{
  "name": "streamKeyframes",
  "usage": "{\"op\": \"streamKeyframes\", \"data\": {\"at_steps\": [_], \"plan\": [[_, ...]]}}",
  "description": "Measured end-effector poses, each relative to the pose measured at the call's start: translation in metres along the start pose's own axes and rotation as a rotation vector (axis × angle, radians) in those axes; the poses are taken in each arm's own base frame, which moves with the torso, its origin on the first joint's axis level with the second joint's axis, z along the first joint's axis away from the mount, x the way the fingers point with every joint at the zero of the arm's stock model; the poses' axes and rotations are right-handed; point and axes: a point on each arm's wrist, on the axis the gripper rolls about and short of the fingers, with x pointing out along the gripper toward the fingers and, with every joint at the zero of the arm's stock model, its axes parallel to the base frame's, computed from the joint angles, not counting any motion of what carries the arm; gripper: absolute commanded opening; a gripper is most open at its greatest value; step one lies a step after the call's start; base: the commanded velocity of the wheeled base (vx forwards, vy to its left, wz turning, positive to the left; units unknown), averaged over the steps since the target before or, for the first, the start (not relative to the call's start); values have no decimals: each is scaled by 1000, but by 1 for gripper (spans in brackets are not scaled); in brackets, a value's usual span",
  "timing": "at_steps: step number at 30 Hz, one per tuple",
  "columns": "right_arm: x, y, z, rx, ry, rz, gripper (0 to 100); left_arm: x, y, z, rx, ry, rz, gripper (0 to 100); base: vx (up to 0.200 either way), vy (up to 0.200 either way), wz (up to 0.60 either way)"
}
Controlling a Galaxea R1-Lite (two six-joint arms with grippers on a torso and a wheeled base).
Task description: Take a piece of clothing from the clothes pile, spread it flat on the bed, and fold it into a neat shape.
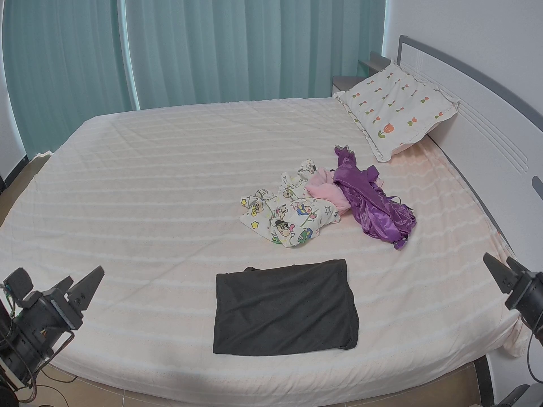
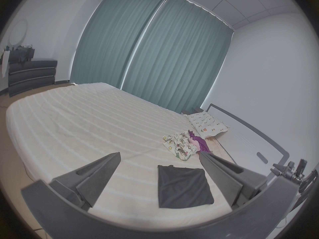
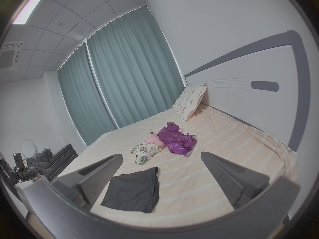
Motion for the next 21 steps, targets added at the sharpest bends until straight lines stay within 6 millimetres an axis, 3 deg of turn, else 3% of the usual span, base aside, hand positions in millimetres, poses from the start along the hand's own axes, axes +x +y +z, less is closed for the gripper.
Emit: {"op": "streamKeyframes", "data": {"at_steps": [6,12,21], "plan": [[-44,-6,-9,-38,-12,-12,100,-40,11,-9,79,-17,39,100,0,0,0],[-81,-15,-31,-94,27,-37,100,-80,23,-21,161,-21,92,100,0,0,0],[-115,-26,-62,-286,-26,-142,100,-124,27,-22,217,-169,178,100,0,0,0]]}}
